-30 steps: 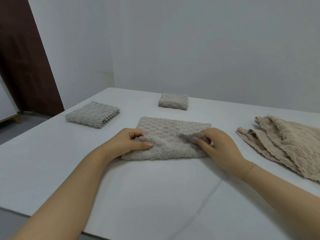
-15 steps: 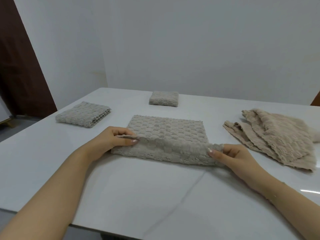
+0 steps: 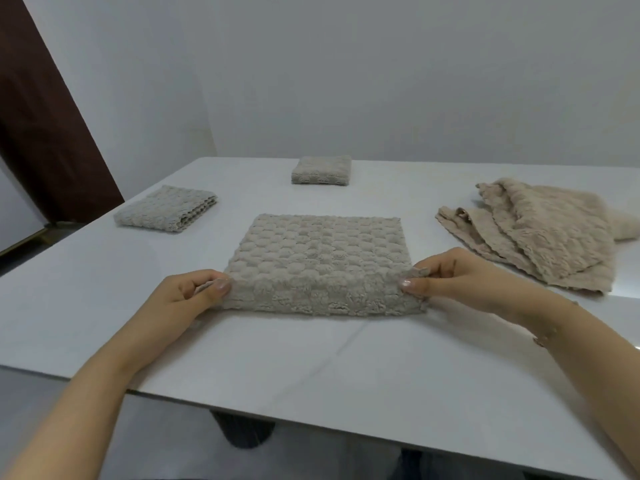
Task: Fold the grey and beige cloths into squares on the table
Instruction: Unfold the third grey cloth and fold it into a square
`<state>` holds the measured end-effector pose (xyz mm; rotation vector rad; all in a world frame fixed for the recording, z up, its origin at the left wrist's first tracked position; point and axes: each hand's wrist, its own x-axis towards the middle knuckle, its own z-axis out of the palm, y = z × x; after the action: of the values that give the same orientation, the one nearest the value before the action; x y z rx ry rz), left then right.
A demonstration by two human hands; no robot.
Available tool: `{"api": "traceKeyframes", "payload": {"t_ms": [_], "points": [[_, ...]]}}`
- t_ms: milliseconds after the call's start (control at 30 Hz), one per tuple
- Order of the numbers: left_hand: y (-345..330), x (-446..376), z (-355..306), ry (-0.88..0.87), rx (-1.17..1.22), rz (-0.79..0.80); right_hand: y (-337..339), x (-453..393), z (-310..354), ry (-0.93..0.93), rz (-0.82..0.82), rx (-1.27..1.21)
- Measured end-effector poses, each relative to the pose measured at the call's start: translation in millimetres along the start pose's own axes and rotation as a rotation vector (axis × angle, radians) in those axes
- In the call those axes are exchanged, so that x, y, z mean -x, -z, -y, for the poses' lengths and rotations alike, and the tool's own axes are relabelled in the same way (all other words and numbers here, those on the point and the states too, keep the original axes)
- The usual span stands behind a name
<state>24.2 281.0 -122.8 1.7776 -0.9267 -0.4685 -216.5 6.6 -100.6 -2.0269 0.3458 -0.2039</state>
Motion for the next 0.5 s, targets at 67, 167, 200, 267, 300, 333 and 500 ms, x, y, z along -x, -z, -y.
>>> {"api": "traceKeyframes", "payload": {"t_ms": [67,167,200,267,300,333,500], "points": [[-3.6,10.8,-2.8,0.002,0.013,-0.012,7.2,4.5,8.6,-0.037,0.101,-0.027],[-4.8,22.0,-8.7,-0.002,0.018,0.009,18.5,10.6,12.4,-0.091,0.287,-0.015],[-4.6,25.7,-11.0,0.004,0.031,0.037,20.6,12.7,13.8,-0.113,0.348,-0.013],[-4.9,32.2,-15.8,0.025,0.050,0.084,24.4,16.2,17.2,-0.136,0.416,-0.067],[-5.6,34.3,-18.1,0.026,0.053,0.097,26.4,16.9,18.9,-0.138,0.408,-0.112],[-5.9,35.1,-21.1,0.028,0.061,0.101,28.2,17.1,20.4,-0.140,0.378,-0.153],[-2.4,9.4,-37.7,-0.013,0.006,0.030,34.0,11.6,15.1,-0.188,0.163,-0.304]]}}
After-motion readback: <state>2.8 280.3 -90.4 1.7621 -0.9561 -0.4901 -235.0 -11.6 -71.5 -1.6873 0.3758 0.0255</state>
